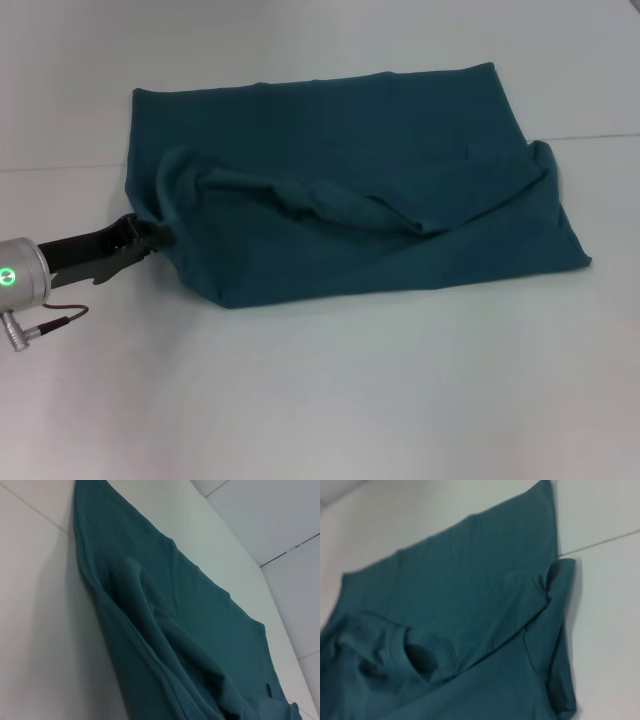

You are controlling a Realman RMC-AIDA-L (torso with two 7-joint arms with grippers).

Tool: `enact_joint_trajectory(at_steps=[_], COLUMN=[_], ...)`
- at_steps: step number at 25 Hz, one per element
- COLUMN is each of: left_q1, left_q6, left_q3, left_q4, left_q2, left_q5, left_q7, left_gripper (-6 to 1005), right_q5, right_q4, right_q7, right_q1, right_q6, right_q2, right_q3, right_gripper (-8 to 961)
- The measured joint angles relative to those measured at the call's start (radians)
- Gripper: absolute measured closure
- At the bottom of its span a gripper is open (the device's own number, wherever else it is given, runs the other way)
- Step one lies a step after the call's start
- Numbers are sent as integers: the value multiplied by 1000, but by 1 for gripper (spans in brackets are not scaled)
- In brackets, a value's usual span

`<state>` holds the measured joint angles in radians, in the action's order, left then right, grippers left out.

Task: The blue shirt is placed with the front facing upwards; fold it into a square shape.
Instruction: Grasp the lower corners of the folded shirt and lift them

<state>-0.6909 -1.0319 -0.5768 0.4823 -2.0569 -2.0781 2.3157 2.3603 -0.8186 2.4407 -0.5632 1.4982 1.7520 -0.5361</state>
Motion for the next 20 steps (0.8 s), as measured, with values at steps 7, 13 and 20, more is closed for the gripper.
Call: enact_joint_trajectory(at_steps=[7, 13, 20], left_q1=[8, 11, 7], left_q6=[1, 4, 10], left_q3=[3, 5, 5], left_q4=[-1, -2, -3], left_q2=[-1, -2, -10], left_q5=[1, 1, 1], left_q7=[0, 0, -1], left_gripper=[939, 937, 935], right_q5=[104, 135, 141], right_q4=[65, 151, 158], right_q7=[-39, -53, -64], right_q1=[-78, -117, -122], right_q6=[-119, -253, -363], right_q2=[57, 99, 144], right_q3=[-45, -92, -115], right_gripper=[28, 28, 29])
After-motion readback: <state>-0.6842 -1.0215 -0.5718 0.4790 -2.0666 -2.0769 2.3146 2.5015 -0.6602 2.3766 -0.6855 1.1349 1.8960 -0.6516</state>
